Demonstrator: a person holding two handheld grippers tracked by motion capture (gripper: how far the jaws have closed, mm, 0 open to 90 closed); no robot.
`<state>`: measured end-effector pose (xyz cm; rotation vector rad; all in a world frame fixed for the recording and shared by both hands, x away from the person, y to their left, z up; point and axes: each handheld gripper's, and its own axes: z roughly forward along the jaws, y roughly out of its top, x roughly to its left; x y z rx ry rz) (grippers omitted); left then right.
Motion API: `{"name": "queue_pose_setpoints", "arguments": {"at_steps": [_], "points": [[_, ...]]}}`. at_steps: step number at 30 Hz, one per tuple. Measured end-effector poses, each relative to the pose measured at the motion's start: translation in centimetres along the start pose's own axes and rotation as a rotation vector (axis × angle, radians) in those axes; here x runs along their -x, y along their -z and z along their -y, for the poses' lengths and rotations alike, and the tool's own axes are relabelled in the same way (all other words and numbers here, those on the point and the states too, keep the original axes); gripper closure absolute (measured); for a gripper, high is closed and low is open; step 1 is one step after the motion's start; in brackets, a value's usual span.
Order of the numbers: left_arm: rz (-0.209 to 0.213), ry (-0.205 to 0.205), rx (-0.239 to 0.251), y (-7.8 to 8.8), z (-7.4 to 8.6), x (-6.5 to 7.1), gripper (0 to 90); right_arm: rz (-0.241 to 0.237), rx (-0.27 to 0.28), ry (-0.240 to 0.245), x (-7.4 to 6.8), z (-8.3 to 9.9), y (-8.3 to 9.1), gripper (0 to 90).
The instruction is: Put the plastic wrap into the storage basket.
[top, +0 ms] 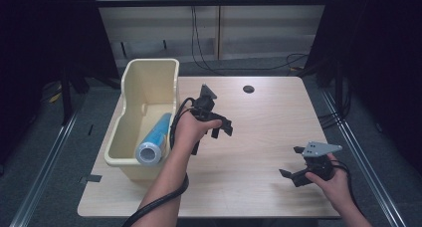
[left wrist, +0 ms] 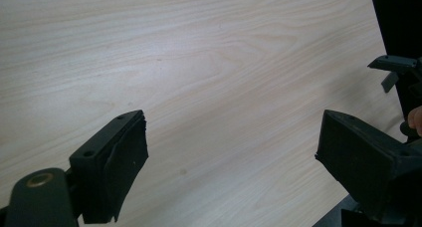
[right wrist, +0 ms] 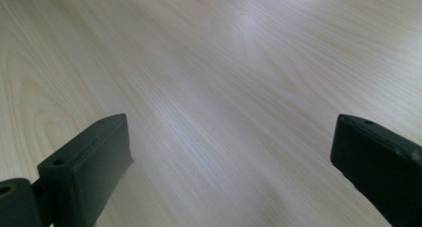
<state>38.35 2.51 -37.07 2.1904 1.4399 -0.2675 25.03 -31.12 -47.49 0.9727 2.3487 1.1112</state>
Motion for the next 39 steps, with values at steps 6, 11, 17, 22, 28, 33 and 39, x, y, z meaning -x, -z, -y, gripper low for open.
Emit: {"name": "queue_pose_setpoints", "arguments": {"at_steps": [6,11,17,22,28,33,39], "points": [[0.006,-0.005,-0.01,-0.6,0.5,-0.1,12.1,0.01,0.002,-0.011,0.0,0.1,0.2,2.1],[0.016,-0.014,-0.01,-1.2,0.7,-0.1,12.2,0.014,-0.006,-0.012,0.1,0.3,0.2,2.1],[0.023,-0.014,-0.015,-2.2,0.9,-0.4,12.1,0.006,-0.016,-0.01,0.1,0.3,0.0,2.1],[0.03,-0.006,-0.024,-3.4,1.3,-0.8,12.0,0.009,-0.017,-0.012,0.2,0.4,-0.1,2.1],[0.032,-0.014,-0.02,-4.1,1.6,-0.8,12.0,0.007,-0.02,-0.003,0.3,0.5,-0.1,2.2],[0.039,-0.028,-0.021,-4.6,2.0,-0.7,12.0,0.005,-0.021,-0.018,0.3,0.6,-0.1,2.1],[0.043,-0.027,-0.022,-5.2,2.6,-1.0,12.0,0.011,-0.027,-0.018,0.3,0.7,-0.2,2.1]]}}
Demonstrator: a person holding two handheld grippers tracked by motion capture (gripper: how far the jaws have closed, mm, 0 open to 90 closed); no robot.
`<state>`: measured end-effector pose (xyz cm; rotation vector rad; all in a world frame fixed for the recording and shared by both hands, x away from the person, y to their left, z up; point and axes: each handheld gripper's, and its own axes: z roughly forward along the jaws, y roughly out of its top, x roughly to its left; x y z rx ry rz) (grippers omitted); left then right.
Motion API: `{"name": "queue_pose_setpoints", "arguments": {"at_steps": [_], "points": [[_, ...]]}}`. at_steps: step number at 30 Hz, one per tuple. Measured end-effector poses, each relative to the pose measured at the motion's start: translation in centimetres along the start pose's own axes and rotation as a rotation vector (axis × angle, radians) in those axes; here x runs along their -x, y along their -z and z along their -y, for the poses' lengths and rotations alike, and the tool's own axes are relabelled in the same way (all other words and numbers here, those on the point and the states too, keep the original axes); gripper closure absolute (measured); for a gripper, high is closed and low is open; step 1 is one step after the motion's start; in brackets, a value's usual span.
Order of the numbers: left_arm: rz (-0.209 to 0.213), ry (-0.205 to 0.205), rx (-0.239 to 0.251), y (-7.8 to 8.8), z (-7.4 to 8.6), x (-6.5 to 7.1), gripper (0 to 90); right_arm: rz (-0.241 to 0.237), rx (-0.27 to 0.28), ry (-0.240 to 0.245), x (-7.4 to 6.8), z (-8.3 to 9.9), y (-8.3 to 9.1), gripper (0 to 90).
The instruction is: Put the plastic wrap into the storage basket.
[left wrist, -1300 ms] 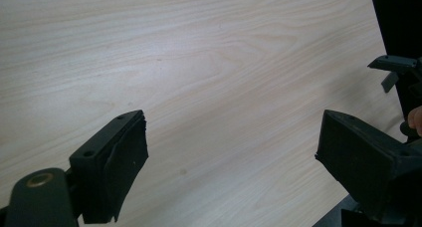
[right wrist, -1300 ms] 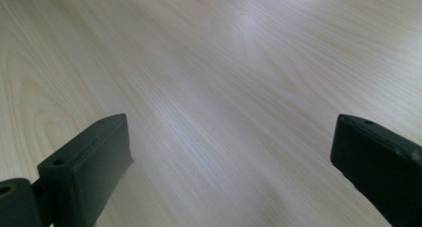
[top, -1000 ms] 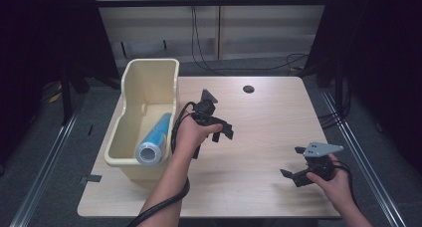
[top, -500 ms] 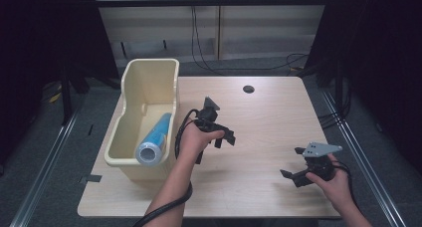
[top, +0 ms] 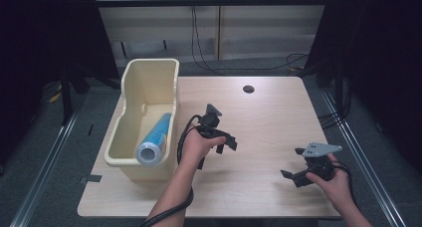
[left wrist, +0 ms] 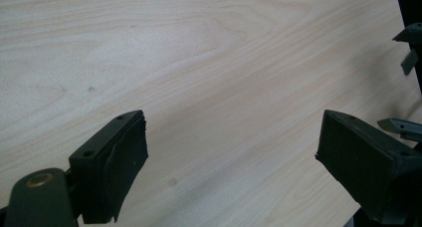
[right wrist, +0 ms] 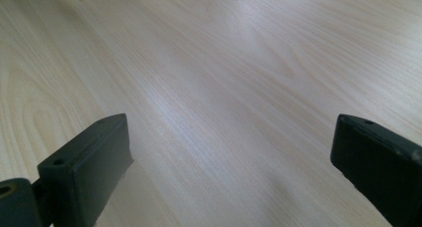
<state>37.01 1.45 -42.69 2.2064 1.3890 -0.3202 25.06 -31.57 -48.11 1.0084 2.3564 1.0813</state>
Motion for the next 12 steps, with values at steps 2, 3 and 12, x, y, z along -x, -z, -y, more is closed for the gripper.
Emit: {"name": "queue_pose_setpoints", "arguments": {"at_steps": [2,3,12], "points": [[0.014,0.0,-0.001,-0.3,0.22,-0.12,11.6,-0.007,-0.002,0.0,0.08,0.06,-0.08,2.1],[0.025,0.005,-0.001,-0.45,0.33,-0.14,11.4,-0.008,-0.002,-0.002,0.1,0.1,-0.14,2.1],[0.0,-0.044,0.0,-0.96,1.15,-0.34,9.9,-0.008,-0.019,-0.003,0.17,0.4,-0.4,2.1]]}}
